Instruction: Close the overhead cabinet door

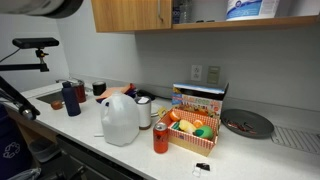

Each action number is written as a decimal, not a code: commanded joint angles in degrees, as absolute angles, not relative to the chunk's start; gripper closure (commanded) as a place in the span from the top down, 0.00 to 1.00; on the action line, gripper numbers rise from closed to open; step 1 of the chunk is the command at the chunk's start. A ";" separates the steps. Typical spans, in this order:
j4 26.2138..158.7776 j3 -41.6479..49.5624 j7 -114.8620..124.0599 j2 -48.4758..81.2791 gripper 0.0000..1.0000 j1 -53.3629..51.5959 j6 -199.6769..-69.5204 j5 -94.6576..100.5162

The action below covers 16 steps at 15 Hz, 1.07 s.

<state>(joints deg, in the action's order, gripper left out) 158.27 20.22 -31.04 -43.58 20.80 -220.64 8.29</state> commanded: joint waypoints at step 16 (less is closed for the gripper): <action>158.21 12.96 -17.67 -42.15 1.00 23.01 -213.84 5.41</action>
